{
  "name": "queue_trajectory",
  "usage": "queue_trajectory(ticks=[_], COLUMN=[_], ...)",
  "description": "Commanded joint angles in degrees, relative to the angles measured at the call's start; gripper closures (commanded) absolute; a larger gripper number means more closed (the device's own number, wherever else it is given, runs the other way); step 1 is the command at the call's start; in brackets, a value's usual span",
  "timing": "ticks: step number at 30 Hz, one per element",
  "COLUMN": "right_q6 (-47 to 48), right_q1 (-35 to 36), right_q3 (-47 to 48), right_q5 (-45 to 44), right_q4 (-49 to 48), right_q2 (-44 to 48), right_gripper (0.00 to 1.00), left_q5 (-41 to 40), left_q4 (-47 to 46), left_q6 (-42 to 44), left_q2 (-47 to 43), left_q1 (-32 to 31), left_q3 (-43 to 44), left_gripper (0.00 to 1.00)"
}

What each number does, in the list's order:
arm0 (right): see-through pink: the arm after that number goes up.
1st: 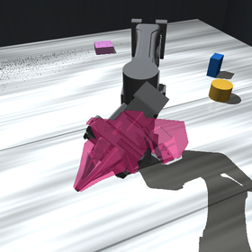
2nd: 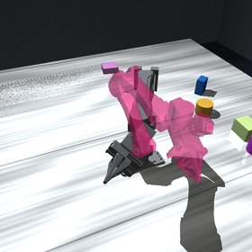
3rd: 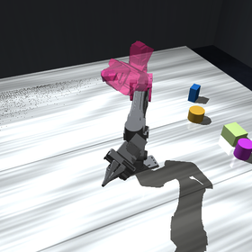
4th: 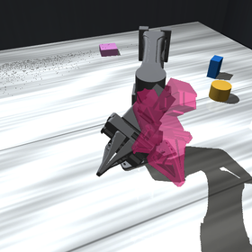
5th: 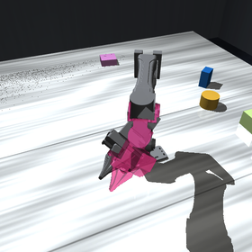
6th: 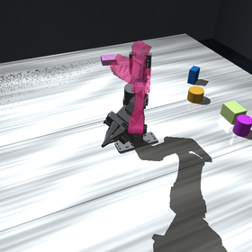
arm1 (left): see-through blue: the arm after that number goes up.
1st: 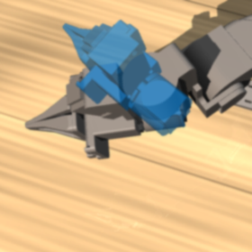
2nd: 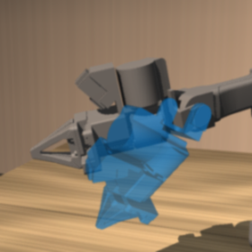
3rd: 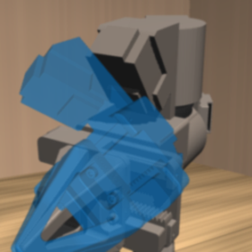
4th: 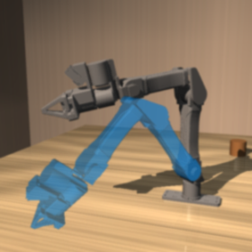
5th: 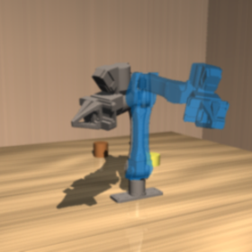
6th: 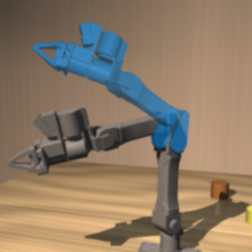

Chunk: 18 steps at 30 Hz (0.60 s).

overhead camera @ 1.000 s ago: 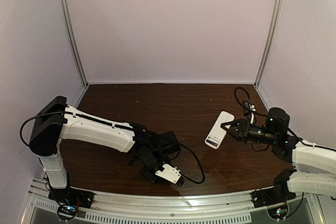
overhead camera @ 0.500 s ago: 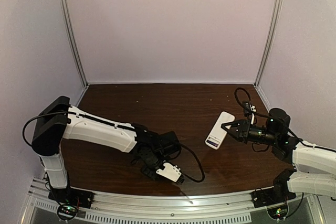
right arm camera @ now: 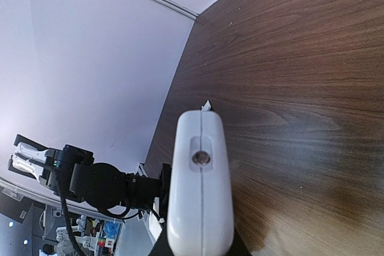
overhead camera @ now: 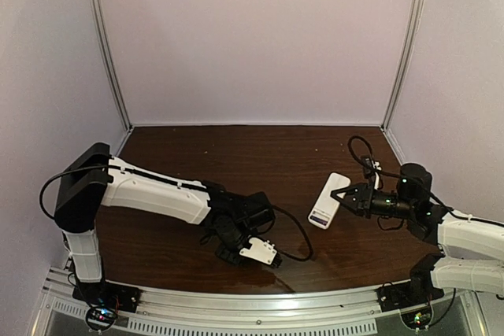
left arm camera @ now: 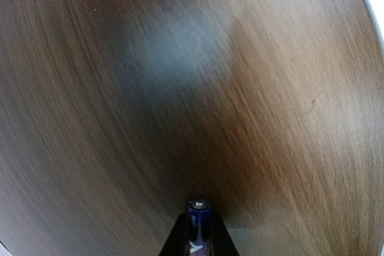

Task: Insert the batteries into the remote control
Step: Pick up the battery from the center of the board, then place the battery in the battery compartment.

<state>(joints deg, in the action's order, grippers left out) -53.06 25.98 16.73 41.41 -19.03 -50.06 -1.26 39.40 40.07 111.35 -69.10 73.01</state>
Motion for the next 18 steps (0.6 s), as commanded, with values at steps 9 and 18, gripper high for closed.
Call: queue_trajectory(ticks=[9, 18], right_q6=[2.21, -2.56], right_q1=[0.00, 3.77], right_q3=[4.64, 6.40], right_q5=[2.72, 3.71], right_q4=[7.02, 3.13], right_q2=[-5.46, -9.17], right_gripper=[1.00, 1.00], left_q5=[7.89, 13.12], left_q4=[-7.28, -30.20], left_q6=[-8.31, -15.19], left_q2=[-9.90, -25.62], left_q1=[0.48, 0.81], left_q3=[0.17, -8.09], left_gripper=[1.00, 1.00])
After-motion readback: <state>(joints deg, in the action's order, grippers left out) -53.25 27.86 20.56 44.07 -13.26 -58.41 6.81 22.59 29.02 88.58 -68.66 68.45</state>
